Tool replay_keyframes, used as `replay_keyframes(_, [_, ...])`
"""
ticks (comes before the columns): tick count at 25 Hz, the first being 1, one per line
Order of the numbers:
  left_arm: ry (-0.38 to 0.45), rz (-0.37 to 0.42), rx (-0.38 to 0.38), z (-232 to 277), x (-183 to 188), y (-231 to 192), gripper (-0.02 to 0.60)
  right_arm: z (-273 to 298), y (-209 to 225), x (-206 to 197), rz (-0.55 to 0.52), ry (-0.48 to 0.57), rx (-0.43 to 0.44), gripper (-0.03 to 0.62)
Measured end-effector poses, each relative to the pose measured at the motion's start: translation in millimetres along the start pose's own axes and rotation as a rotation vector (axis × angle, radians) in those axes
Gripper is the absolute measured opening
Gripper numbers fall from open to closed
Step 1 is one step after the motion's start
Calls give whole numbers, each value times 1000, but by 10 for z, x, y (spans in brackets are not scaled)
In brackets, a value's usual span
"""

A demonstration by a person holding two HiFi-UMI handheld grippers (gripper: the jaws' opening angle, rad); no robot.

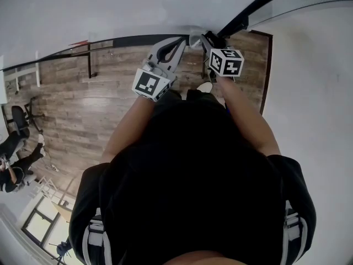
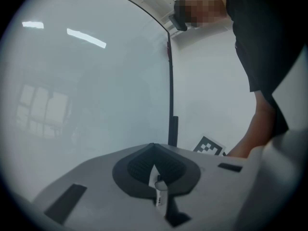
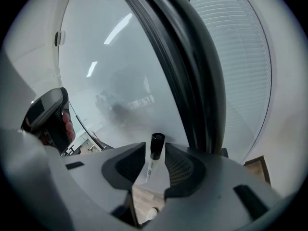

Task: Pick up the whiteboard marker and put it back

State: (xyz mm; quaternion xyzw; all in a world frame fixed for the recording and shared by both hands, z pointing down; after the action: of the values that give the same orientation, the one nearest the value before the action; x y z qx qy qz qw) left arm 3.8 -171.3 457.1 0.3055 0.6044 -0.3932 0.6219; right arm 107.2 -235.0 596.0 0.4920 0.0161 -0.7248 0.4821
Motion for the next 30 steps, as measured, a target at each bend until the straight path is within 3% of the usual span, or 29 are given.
replay_keyframes(4, [-4, -2, -4, -36, 16, -48, 3, 21, 22, 20, 19, 19, -32, 84])
replay_keyframes(12, [-14, -10, -21, -117, 0, -102, 4, -27, -14, 23, 7, 53, -53, 67])
replay_keyframes(18, [-9, 12, -39, -160, 40, -111, 3, -87, -182, 107, -63, 88, -28, 66])
replay_keyframes(22, [-59, 35, -37, -172, -58, -149, 5, -93, -277, 187, -141, 116, -20, 66])
replay_keyframes(30, [17, 32, -65, -206, 97, -141, 5, -264, -447, 321, -206, 159, -17, 66])
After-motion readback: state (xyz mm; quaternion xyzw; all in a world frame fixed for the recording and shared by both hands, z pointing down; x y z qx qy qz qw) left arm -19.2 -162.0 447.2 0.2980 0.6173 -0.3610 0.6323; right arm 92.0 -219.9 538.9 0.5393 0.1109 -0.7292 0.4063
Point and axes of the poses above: the fingertips, and each gripper's own axes: z forward along the fingers, y to its right, x out of its top, the point moved 3 cm from there along -z, backward along the fingers, and after that the axes turned 6 degrees about x, right-handed, at the moved point
